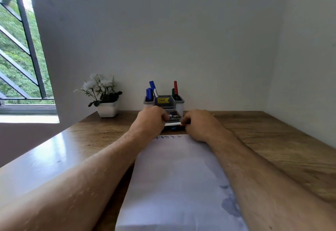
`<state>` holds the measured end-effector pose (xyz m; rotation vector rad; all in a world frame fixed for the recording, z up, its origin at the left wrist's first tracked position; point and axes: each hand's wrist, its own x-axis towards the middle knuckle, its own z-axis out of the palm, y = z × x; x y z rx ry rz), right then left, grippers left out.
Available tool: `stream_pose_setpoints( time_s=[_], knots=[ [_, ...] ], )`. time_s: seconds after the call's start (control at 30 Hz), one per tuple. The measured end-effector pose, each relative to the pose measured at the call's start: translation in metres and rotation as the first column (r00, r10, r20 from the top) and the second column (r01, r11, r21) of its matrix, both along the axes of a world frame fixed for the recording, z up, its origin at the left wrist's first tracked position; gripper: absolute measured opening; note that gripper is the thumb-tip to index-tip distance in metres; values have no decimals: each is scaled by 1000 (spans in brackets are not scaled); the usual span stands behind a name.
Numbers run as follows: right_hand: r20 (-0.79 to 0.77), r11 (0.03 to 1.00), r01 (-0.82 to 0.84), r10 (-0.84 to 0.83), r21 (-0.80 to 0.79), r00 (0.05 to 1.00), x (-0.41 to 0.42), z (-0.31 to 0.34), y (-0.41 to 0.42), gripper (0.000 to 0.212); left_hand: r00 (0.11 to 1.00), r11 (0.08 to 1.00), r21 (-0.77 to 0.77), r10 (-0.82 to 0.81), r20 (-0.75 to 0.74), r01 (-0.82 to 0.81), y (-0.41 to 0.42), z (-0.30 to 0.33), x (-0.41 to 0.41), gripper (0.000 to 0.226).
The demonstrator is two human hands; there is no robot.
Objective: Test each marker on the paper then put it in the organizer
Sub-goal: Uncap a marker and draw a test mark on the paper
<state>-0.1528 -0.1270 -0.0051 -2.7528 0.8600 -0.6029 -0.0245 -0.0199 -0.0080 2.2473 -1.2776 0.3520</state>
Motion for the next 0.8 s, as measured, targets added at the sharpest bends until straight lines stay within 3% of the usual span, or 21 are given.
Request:
stream_pose_setpoints(
  time_s=[0.13, 0.33, 0.63, 0.7, 0.8],
  knots=[
    [-53, 1000, 6, -5, 9, 999, -1, -2, 0, 37, 1000, 999, 38, -9, -2, 9, -4, -4, -2, 27],
    [4, 1000, 19, -19, 9, 1000, 3, -5, -5, 22, 999, 998, 36, -42, 15, 42, -4, -3, -4, 29],
    [-30, 1000, -17, 17, -10, 999, 5, -7, -11, 26, 996, 995, -78, -70, -47, 67, -2, -2, 2, 24],
    [27, 999, -35, 35, 13, 999, 4, -6, -10, 24, 995, 989, -134, -75, -66, 65, -1, -3, 6, 24],
    [232, 990, -111, 89, 87, 969, 5, -4, -6, 21, 988, 967, -247, -93, -123, 61, 1, -2, 8, 26]
  ],
)
